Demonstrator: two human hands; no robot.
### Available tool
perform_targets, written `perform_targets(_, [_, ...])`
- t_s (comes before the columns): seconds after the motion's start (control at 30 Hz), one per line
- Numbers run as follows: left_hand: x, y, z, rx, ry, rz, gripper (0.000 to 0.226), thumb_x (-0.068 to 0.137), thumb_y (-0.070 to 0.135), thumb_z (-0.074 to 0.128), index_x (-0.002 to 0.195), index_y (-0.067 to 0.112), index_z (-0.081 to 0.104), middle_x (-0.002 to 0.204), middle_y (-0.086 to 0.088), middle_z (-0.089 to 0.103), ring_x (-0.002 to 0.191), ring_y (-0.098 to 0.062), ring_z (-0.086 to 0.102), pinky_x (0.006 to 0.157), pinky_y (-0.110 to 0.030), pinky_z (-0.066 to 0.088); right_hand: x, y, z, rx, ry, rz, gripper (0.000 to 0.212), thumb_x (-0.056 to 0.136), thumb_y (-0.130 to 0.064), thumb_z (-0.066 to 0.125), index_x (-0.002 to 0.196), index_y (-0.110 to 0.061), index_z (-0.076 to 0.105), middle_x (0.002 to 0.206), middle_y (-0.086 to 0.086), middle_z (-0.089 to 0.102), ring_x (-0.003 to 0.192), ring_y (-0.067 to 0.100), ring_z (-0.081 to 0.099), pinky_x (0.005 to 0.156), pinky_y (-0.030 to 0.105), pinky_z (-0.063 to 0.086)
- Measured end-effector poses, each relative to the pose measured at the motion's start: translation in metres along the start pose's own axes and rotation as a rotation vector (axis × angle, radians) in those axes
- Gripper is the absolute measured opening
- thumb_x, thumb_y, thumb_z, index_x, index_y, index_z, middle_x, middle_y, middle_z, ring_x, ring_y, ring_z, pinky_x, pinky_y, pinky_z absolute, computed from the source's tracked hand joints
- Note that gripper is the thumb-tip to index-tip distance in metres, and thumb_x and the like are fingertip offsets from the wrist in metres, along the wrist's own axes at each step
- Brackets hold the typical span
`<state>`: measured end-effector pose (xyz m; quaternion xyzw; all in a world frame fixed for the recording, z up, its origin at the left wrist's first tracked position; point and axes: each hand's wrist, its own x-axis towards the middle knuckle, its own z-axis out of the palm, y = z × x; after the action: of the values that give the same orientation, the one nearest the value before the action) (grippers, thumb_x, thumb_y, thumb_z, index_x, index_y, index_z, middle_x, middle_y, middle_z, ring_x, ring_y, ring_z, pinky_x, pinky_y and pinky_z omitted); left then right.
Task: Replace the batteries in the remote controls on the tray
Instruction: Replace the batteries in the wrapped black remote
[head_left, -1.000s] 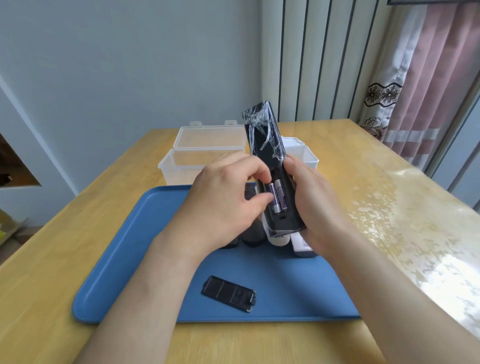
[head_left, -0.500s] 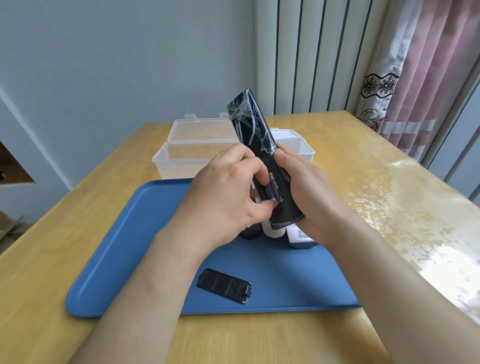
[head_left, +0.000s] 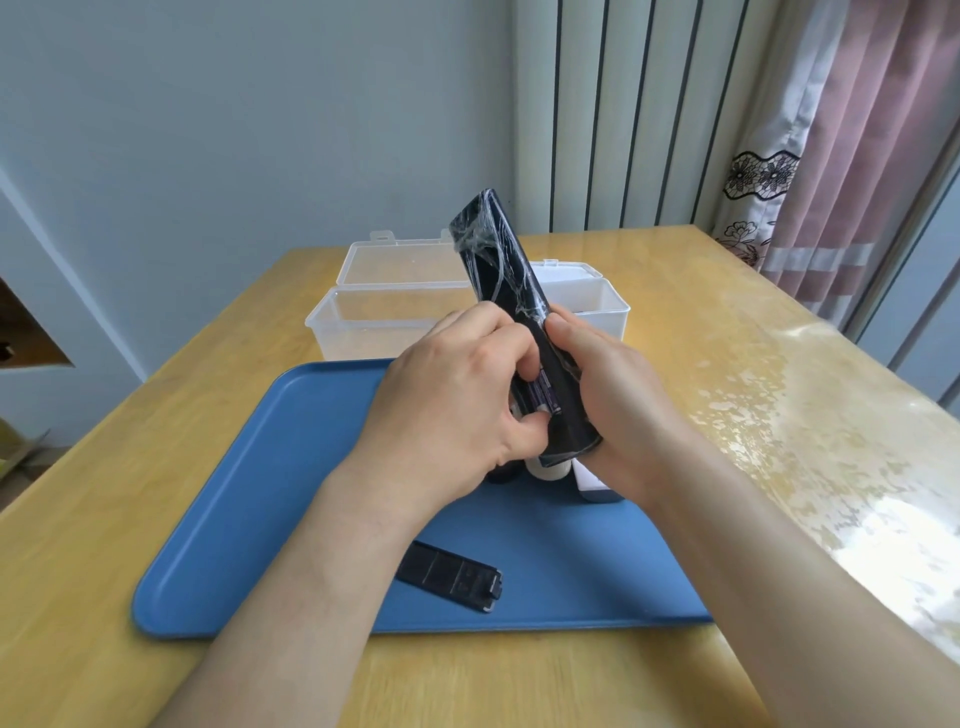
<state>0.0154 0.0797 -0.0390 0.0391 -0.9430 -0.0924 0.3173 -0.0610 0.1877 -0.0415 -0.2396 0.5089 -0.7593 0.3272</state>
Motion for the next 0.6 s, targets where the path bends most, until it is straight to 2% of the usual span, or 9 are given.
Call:
perform_targets(0.1, [0.000, -0.002, 0.000, 0.016, 0.042, 0.028, 0.027, 0.060, 0.034, 0.067, 0.080, 0.017, 0.061, 0.082, 0.004, 0.058, 0.066, -0.015, 0.041, 0.058, -0.027, 0.039, 0.002, 0.001, -0.001, 0.052, 0.014, 0.021, 0.031, 0.105, -0.021, 0.035, 0.104, -0.017, 0.066, 0.070, 0.000, 0.061, 0.064, 0.014, 0.059, 0.052, 0.023, 0.048])
perform_targets(0.2, [0.000, 0.000, 0.001, 0.019, 0.080, 0.052, 0.023, 0.063, 0.029, 0.067, 0.081, 0.015, 0.063, 0.081, 0.004, 0.061, 0.061, -0.020, 0.045, 0.055, -0.028, 0.043, 0.002, 0.000, -0.001, 0.107, 0.039, 0.035, 0.030, 0.106, -0.022, 0.036, 0.098, -0.015, 0.064, 0.070, 0.001, 0.063, 0.064, 0.016, 0.061, 0.056, 0.026, 0.051])
perform_targets(0.37, [0.000, 0.005, 0.007, 0.003, 0.149, 0.105, 0.017, 0.065, 0.018, 0.065, 0.080, 0.011, 0.063, 0.078, 0.000, 0.062, 0.063, -0.023, 0.053, 0.055, -0.034, 0.047, 0.002, -0.004, -0.002, 0.159, 0.061, 0.004, 0.031, 0.106, -0.021, 0.034, 0.092, -0.012, 0.061, 0.063, 0.002, 0.060, 0.058, 0.016, 0.058, 0.053, 0.024, 0.050])
perform_targets(0.6, [-0.001, 0.007, 0.010, -0.006, 0.221, 0.174, 0.018, 0.067, 0.011, 0.062, 0.084, 0.009, 0.068, 0.079, -0.001, 0.067, 0.064, -0.026, 0.058, 0.054, -0.035, 0.049, 0.004, -0.006, -0.004, 0.163, 0.119, -0.012, 0.028, 0.104, -0.022, 0.037, 0.092, -0.011, 0.060, 0.064, 0.002, 0.058, 0.059, 0.016, 0.055, 0.055, 0.027, 0.049])
